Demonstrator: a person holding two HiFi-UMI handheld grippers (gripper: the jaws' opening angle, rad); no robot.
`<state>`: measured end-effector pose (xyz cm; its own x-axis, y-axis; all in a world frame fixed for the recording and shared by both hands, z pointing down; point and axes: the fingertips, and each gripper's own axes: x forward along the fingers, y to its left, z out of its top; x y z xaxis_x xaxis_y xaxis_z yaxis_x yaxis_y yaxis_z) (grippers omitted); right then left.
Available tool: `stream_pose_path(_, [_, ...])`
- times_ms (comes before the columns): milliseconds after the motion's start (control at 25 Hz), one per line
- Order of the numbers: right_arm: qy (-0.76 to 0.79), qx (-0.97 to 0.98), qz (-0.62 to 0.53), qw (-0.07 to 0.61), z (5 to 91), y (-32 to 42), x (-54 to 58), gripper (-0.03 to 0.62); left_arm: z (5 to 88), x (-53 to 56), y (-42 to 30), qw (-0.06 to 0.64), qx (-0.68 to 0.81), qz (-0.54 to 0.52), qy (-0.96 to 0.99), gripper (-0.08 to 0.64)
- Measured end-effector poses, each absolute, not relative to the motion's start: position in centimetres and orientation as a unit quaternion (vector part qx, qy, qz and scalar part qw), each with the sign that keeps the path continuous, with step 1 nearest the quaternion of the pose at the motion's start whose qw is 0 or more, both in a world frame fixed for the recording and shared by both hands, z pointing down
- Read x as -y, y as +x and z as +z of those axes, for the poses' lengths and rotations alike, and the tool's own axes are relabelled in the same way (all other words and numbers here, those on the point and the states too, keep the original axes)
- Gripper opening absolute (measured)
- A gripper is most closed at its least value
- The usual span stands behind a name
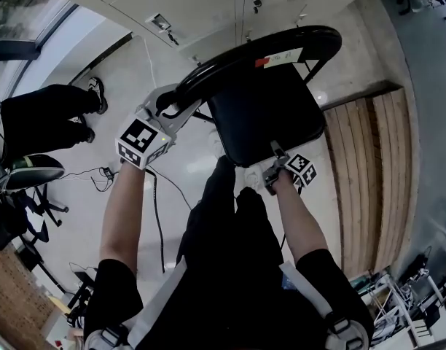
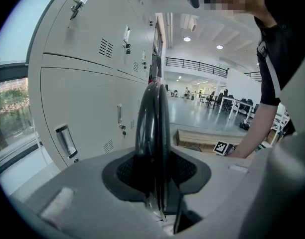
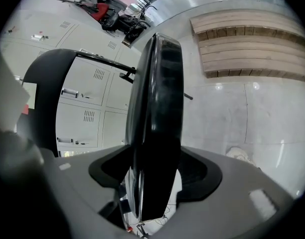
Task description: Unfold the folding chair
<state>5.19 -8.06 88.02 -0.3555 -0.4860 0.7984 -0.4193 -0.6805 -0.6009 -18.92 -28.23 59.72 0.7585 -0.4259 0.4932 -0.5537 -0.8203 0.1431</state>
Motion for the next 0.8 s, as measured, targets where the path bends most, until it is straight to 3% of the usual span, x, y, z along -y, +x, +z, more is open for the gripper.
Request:
stream_pose_path(560, [-0.570,-0.388,-0.725,-0.003,89.9,6.2,6.0,0.307,60.4,27.7,-18.5,0.134,0.288,0.217,0.923,0.133])
stream_pose_path(640, [-0.578,-0.381,-0.721,-0.036,89.0,6.8,5.6,0.290,60.7,28.0,-18.6,0.136,0.290,0.218,0.922,0.133])
stream_pose_path(800, [-0.617,-0.448,-0.629,-0.153,84.6,9.4,5.8,0.195,61.1,28.6,-18.9,0.141,0.295,0.221,0.919,0.137])
